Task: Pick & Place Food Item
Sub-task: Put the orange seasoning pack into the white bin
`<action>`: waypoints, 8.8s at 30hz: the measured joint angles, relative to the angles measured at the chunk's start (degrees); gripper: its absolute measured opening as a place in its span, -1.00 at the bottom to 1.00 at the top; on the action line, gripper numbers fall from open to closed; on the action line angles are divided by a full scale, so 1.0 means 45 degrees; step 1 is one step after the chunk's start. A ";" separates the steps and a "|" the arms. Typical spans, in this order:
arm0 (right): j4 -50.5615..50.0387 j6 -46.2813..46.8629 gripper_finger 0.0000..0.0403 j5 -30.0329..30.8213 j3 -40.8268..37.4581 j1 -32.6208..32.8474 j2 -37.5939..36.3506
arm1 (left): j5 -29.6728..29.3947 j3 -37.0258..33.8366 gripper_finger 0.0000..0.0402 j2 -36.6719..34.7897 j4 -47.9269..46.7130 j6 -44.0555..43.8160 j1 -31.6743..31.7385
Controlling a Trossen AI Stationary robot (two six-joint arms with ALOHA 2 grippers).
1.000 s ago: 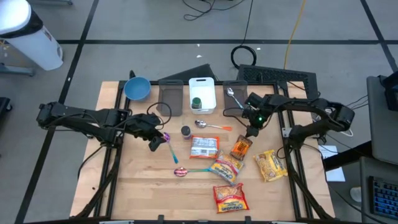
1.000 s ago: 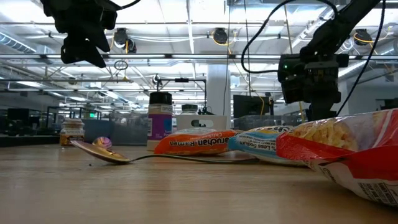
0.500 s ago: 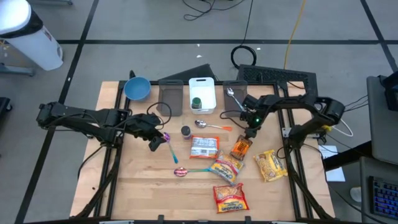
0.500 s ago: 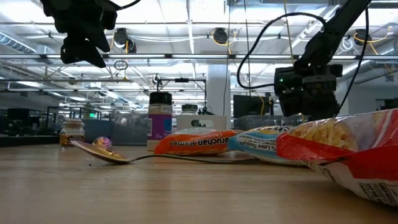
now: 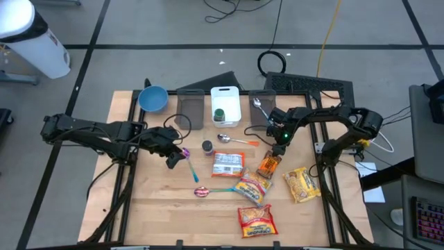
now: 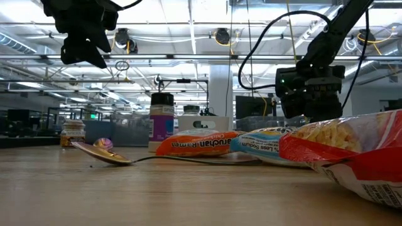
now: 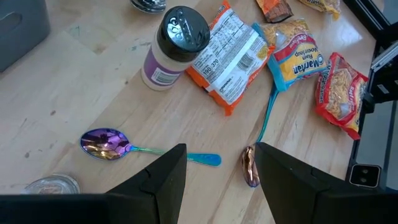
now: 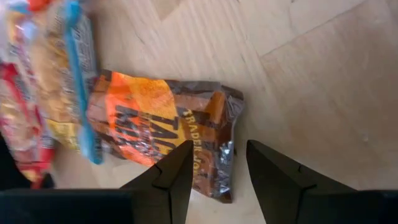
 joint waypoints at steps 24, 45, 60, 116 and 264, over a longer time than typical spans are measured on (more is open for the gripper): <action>-0.0012 -0.0043 -0.78 0.0388 -0.0005 0.0446 -0.0001 | -0.0005 -0.0005 0.00 0.0000 0.0000 -0.0139 -0.0005; -0.0017 0.0377 -1.00 0.0631 -0.0005 0.0446 -0.0001 | -0.0010 -0.0005 0.00 0.0000 0.0000 -0.0057 0.0000; -0.0061 0.0832 -1.00 0.0586 -0.0005 0.0446 -0.0022 | -0.0015 -0.0005 0.00 0.0000 0.0000 0.0045 -0.0005; -0.9737 -0.2530 -1.00 0.3356 1.0366 0.0687 0.0085 | 0.0019 -0.0005 0.00 -0.0005 0.0191 0.1972 0.1345; -0.1506 0.0281 -0.45 0.1952 1.2269 0.4808 0.0229 | 0.4366 1.0695 -0.98 0.8369 0.0000 0.8843 0.2837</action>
